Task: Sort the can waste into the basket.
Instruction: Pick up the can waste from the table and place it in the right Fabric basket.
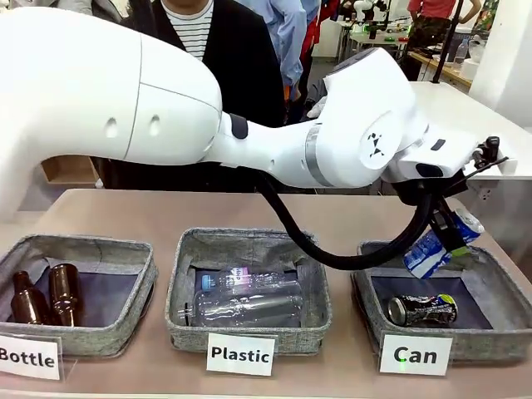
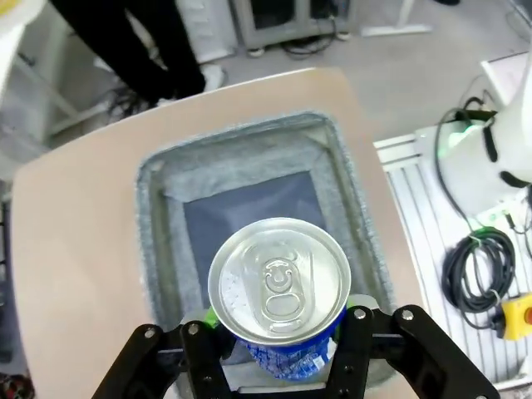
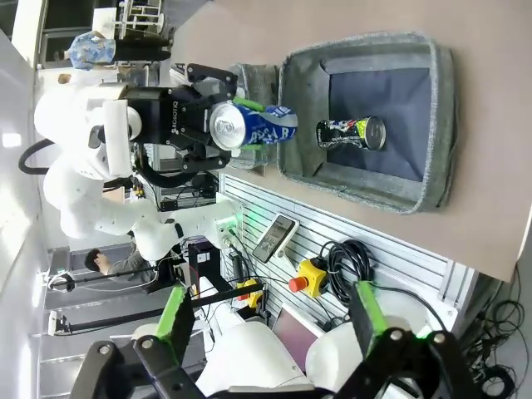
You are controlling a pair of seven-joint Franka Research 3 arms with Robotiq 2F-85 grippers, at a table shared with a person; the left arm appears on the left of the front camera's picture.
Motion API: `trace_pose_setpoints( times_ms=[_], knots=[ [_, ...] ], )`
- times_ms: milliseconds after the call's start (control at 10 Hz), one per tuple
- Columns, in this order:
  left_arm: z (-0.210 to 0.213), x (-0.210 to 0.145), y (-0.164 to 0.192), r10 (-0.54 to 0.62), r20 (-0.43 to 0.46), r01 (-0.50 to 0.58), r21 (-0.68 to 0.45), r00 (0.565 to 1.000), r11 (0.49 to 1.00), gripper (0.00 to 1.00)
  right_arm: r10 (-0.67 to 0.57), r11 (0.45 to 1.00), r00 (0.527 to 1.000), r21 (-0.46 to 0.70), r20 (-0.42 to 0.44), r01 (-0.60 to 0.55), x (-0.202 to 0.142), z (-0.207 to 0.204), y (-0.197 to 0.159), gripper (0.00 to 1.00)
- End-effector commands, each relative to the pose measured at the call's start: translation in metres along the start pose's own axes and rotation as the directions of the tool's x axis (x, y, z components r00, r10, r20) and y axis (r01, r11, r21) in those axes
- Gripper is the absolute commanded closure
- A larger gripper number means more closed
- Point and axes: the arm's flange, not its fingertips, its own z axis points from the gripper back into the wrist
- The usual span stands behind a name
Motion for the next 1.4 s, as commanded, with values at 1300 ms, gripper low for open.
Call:
trace_pose_setpoints(
  times_ms=[1300],
  knots=[
    [0.217, -0.121, -0.03, 0.336, 0.166, -0.32, -0.115, 0.927, 0.94, 0.0, 0.106, 0.993, 0.993, 0.064, -0.051, -0.102, 0.1, -0.1, 0.057, 0.0]
  ],
)
